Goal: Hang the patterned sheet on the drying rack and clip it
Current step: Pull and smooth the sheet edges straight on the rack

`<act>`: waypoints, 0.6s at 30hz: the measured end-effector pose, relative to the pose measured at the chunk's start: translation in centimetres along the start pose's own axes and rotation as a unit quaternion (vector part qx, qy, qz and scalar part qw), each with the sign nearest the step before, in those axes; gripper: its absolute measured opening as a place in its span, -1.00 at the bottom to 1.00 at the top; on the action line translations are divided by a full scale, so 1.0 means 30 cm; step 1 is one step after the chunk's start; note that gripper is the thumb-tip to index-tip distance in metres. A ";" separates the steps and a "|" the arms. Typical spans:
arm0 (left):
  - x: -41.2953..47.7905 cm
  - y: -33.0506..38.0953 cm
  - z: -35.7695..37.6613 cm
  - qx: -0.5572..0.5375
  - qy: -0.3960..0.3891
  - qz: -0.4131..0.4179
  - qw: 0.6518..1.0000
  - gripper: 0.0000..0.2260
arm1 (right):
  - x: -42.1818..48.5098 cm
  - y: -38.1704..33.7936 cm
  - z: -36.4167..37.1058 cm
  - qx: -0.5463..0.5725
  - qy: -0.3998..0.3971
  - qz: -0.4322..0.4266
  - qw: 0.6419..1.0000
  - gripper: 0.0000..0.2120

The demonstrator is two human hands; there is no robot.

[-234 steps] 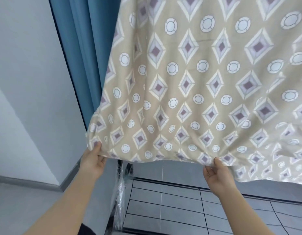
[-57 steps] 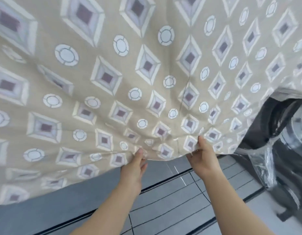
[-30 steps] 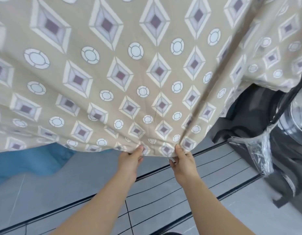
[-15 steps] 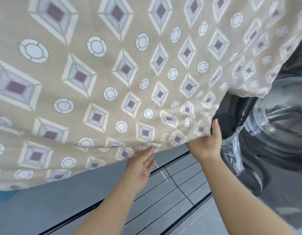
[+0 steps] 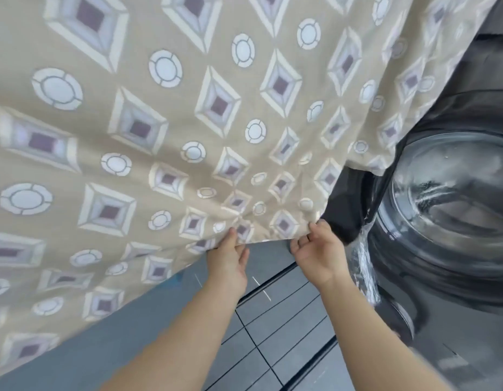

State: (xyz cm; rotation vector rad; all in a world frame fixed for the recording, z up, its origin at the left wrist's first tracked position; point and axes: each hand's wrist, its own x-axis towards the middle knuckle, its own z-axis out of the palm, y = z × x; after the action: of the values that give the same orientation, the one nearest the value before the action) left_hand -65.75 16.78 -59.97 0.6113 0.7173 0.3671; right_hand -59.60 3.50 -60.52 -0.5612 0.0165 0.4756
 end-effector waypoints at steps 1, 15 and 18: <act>0.017 0.014 0.006 -0.012 0.020 0.003 1.000 -0.96 | 0.007 -0.001 -0.003 0.012 -0.019 0.012 1.000 -0.60; 0.005 0.089 -0.007 -0.061 -0.033 0.034 0.997 -0.58 | 0.003 -0.254 0.048 0.074 -0.095 -0.076 0.990 0.01; -0.081 0.028 0.048 0.034 -0.125 -0.031 0.991 -0.81 | -0.016 -0.231 0.029 0.031 -0.021 -0.099 0.994 -0.18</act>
State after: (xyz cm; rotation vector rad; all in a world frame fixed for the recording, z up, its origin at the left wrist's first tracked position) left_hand -66.53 15.62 -57.37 0.6841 0.5086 0.2032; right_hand -57.09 -1.40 -56.18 -0.4868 -0.0646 0.2938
